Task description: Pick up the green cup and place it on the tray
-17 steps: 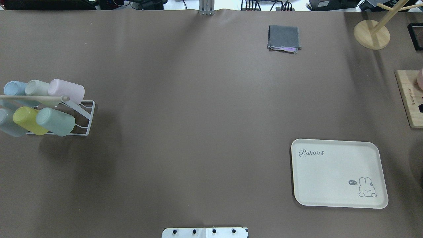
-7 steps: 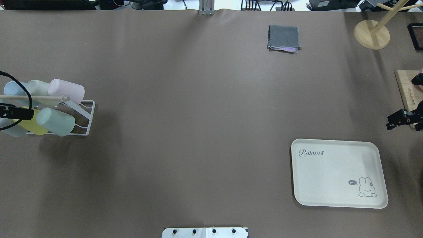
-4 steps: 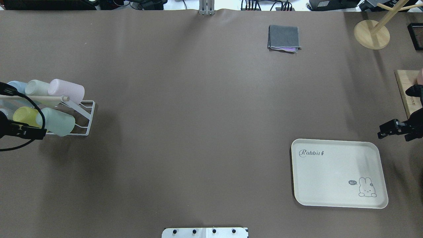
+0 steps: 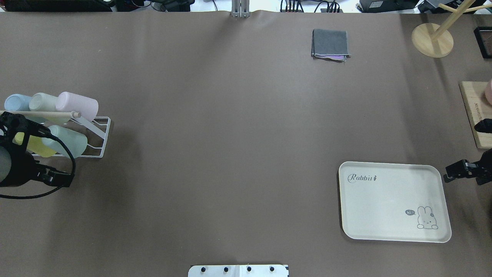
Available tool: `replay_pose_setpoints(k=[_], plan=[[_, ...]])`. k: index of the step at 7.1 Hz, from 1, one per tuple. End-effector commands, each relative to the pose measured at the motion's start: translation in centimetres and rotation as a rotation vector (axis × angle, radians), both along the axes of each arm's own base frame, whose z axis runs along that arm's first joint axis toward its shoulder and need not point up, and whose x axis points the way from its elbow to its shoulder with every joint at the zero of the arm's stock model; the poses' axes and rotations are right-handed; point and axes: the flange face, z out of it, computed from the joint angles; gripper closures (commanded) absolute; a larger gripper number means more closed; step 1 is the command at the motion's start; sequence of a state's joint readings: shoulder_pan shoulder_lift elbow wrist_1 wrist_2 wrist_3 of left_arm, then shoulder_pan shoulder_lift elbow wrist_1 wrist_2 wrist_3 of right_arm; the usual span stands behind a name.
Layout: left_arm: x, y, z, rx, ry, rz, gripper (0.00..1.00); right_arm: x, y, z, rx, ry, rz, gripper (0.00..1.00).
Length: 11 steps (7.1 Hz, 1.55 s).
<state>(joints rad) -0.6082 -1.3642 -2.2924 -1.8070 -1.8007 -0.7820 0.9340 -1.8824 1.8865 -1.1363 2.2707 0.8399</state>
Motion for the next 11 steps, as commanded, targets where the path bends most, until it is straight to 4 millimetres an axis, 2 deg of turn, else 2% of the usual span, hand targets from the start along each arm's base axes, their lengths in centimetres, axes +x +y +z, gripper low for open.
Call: replay_pose_setpoints(k=[1, 2, 4, 6, 8, 9, 11], plan=[[2.9, 1.8, 0.2, 0.053, -0.037, 0.036, 0.02, -1.6, 0.6, -0.1, -0.032, 0.005, -0.011, 0.02], [4.0, 2.9, 0.6, 0.091, -0.064, 0.045, 0.02, -2.8, 1.0, -0.4, -0.053, 0.008, -0.013, 0.02], [6.2, 5.8, 0.8, 0.186, -0.099, 0.077, 0.02, -3.0, 1.0, -0.3, -0.050, 0.014, -0.014, 0.11], [6.8, 8.3, 1.9, 0.273, -0.163, 0.091, 0.02, -4.0, 1.0, 0.3, -0.046, 0.019, -0.037, 0.28], [7.1, 10.8, 2.6, 0.433, -0.242, 0.087, 0.03, -4.6, 1.0, 0.6, -0.047, 0.023, -0.049, 0.30], [7.0, 11.5, 3.2, 0.551, -0.310, 0.119, 0.03, -4.7, 1.0, 1.0, -0.052, 0.027, -0.052, 0.32], [7.0, 11.0, 3.1, 0.756, -0.459, 0.256, 0.03, -4.8, 1.2, 1.7, -0.059, 0.038, -0.056, 0.43]])
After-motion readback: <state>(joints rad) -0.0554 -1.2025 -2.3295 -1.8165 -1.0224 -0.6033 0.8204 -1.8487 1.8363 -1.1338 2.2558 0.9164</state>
